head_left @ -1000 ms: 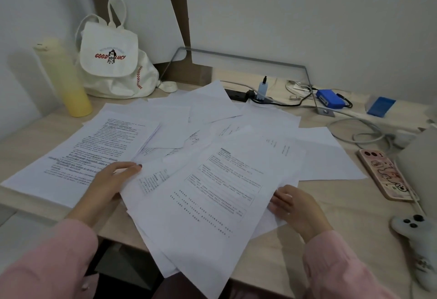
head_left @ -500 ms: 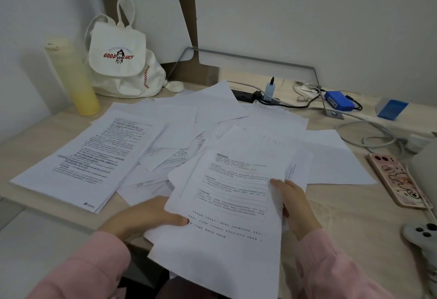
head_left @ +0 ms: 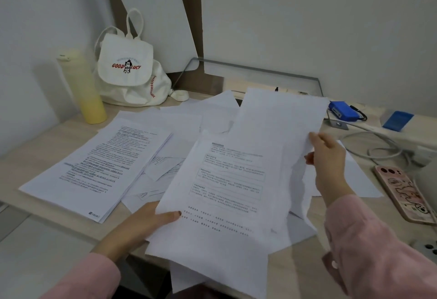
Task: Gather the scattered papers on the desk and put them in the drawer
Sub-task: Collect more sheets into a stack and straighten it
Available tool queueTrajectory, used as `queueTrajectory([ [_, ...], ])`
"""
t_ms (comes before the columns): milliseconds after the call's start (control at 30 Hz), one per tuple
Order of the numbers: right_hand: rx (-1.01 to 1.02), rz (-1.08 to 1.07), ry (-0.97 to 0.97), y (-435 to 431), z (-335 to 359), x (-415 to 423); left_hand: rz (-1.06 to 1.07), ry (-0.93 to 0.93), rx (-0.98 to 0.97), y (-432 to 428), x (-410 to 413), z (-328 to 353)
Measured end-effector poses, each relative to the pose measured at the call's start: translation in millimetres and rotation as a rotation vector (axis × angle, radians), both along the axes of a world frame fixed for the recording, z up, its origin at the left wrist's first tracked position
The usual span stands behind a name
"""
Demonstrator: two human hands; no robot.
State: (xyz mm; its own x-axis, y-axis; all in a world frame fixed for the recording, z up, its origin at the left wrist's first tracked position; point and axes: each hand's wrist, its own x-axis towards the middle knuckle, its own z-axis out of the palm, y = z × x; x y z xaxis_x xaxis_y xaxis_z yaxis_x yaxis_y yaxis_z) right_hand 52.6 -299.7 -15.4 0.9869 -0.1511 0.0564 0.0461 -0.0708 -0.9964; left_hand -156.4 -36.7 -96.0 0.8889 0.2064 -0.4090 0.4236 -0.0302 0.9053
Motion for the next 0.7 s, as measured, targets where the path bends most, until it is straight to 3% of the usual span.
queueTrajectory([
  [133,0.058,0.157,-0.294,4.4,28.1,-20.8,0.163,-0.032,-0.009,-6.8,8.0,-5.2],
  [233,-0.053,0.375,-0.403,3.5,27.0,-49.5,0.241,-0.018,-0.052,-12.9,7.7,-8.8],
  [400,-0.196,0.634,-0.289,-1.8,-31.5,-78.9,0.312,0.014,-0.022,-14.3,8.4,-17.0],
  [700,-0.269,0.6,-0.057,-16.8,-97.6,-90.9,0.305,-0.024,-0.081,-17.4,7.0,-15.8],
])
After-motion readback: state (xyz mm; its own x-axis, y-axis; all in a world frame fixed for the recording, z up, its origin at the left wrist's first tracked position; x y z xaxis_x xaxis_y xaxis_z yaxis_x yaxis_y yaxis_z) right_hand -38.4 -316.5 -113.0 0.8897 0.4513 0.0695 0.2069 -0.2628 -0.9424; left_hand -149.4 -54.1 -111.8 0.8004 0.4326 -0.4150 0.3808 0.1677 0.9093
